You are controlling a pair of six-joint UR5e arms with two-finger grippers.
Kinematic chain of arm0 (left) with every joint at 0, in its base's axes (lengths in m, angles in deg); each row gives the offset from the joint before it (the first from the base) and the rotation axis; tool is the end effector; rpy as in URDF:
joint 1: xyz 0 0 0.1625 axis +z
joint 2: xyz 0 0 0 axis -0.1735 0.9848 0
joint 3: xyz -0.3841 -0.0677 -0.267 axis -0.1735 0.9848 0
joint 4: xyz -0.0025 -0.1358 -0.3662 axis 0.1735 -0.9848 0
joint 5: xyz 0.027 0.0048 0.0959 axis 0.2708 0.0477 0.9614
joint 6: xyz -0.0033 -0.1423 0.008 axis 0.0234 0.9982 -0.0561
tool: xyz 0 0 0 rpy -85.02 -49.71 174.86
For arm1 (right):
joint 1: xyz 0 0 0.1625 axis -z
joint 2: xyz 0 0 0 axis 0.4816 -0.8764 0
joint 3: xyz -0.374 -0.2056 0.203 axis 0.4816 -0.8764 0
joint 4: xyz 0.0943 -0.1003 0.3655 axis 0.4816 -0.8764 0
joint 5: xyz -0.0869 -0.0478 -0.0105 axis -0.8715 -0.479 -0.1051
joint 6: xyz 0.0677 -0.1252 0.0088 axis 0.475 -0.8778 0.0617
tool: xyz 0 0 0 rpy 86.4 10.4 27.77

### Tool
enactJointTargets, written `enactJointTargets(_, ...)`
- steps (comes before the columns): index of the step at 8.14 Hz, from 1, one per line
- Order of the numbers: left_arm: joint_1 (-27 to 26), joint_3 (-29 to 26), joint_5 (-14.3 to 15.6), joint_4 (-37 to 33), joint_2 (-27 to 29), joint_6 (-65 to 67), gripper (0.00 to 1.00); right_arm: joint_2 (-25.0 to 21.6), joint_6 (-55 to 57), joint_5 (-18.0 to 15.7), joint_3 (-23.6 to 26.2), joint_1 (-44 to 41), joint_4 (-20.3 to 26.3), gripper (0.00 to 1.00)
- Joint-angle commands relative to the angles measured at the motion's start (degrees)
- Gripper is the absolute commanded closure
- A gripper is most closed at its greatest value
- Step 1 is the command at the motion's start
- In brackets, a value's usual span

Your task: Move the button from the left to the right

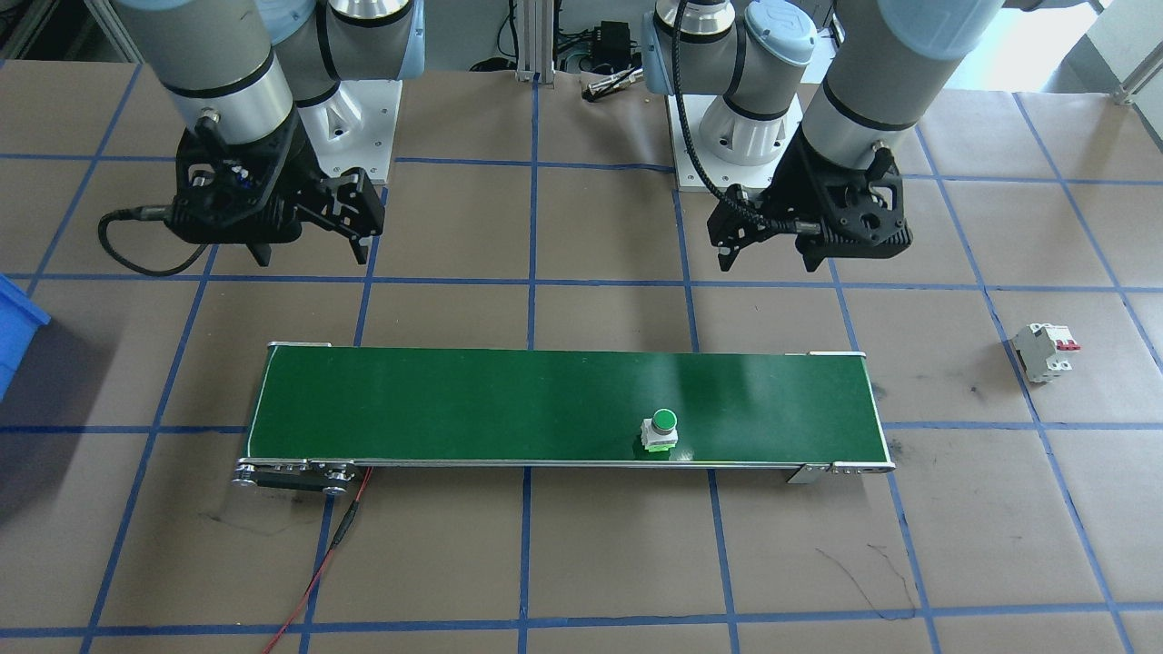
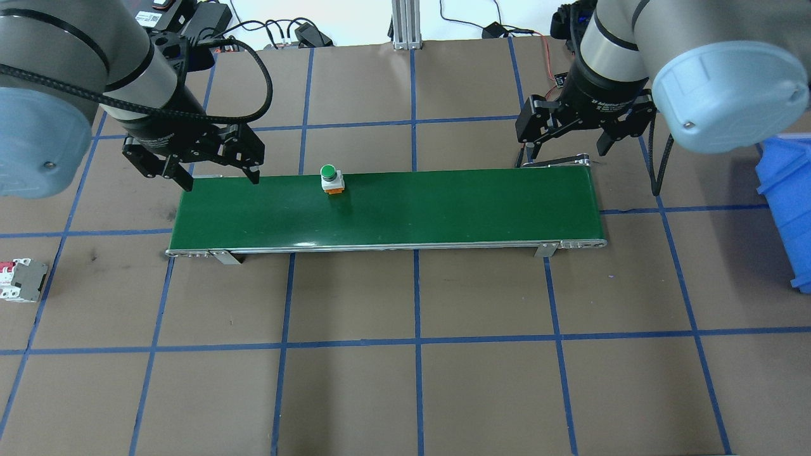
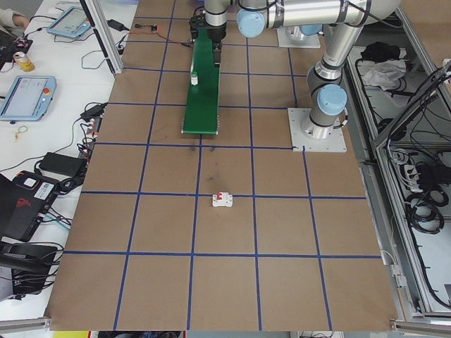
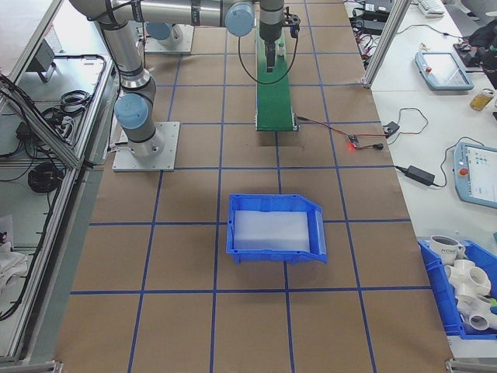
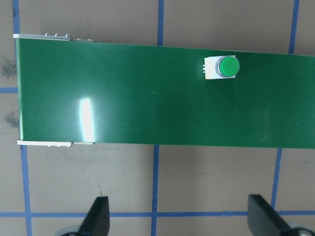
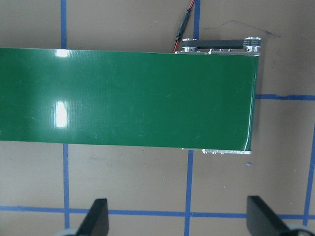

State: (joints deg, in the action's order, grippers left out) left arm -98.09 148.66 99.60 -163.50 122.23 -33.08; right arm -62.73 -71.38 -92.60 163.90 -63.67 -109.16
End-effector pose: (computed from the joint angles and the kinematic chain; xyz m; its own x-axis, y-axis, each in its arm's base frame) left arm -0.1238 -0.4511 0.4600 -0.9979 -0.0525 0.0378 -0.0523 0.9986 0.0068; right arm 0.1565 -0.4787 0.4586 -0.9998 -0.0060 -0.0179 -0.0054 0.9994 -0.0335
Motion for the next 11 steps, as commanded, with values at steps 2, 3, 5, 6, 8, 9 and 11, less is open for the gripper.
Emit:
enactJointTargets(2,-0.2,-1.0,6.4,-1.7,-0.8,1.1,0.00,6.3,0.0,0.4,0.0,3.2,-5.2,0.00)
enactJointTargets(3,-0.1,-1.5,3.1,-1.5,-0.5,1.5,0.00,9.6,-0.1,0.0,0.1,3.2,-11.4,0.00)
enactJointTargets(5,-0.1,-5.8,2.9,-1.9,2.4,1.4,0.00,12.0,0.7,0.4,0.1,3.2,-11.8,0.00)
enactJointTargets(6,-0.1,-10.7,3.0,-4.4,5.1,1.3,0.00,12.8,0.2,1.7,0.3,3.1,-12.4,0.00)
enactJointTargets(8,-0.1,-20.2,2.9,-8.8,10.3,1.3,0.00,14.8,-0.8,5.8,0.4,3.1,-13.7,0.00)
enactJointTargets(9,-0.3,-21.6,2.8,-9.9,10.2,1.8,0.00,15.3,-0.8,5.8,0.8,3.1,-14.7,0.00)
enactJointTargets(11,-0.3,-21.5,2.9,-9.2,10.3,1.8,0.00,15.3,-0.5,10.5,1.3,3.1,-15.7,0.00)
